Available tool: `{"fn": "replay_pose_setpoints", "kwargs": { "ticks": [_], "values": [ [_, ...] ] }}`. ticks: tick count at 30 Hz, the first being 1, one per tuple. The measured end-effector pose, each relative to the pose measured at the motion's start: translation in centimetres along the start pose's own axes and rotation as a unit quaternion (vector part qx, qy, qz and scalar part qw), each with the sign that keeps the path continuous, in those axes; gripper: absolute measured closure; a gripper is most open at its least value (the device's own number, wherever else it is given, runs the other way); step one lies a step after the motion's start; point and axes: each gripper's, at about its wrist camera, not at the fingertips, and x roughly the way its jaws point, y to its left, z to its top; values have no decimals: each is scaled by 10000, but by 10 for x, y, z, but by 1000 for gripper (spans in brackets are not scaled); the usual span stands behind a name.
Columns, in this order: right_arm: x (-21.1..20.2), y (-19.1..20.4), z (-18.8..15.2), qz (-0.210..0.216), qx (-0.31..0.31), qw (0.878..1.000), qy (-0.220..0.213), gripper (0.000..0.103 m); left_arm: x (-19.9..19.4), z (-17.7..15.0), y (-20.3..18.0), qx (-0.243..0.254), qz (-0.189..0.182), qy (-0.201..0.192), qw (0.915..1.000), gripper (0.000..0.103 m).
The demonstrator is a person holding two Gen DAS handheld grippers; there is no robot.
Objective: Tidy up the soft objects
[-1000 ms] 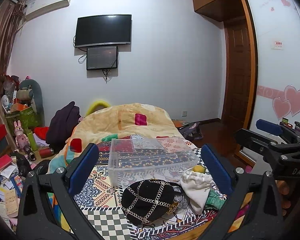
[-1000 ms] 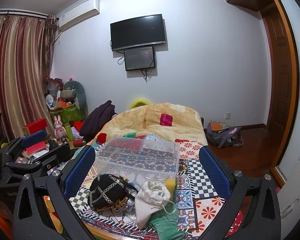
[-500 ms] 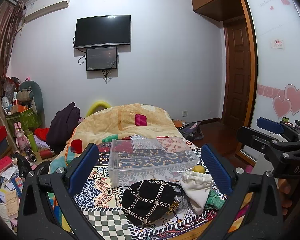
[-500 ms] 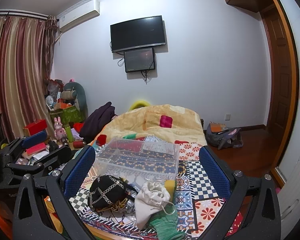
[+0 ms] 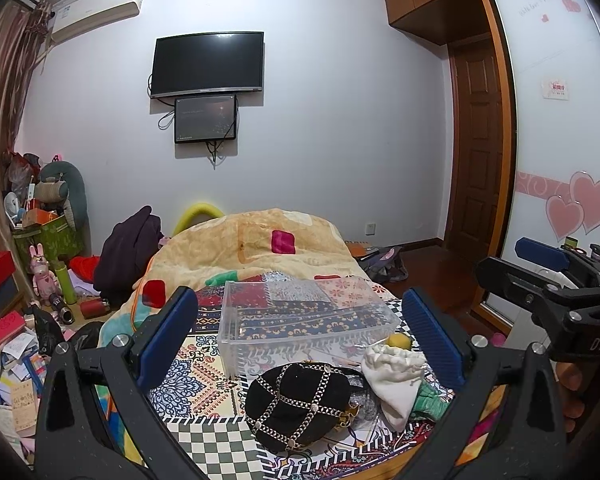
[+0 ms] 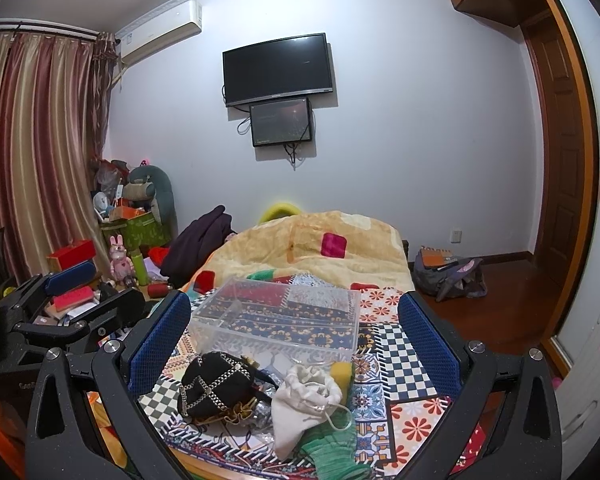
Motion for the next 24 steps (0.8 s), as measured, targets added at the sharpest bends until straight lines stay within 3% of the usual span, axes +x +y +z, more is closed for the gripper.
{"fn": "replay_pose_setpoints", "kwargs": {
  "ticks": [15, 24],
  "values": [
    [2, 0, 0, 5, 48, 10000, 64, 0, 0, 0, 2, -29, -48, 51, 10000, 0],
    [31, -13, -18, -119, 176, 9971, 728, 0, 40, -19, 15, -181, -56, 848, 9962, 2]
  ]
}}
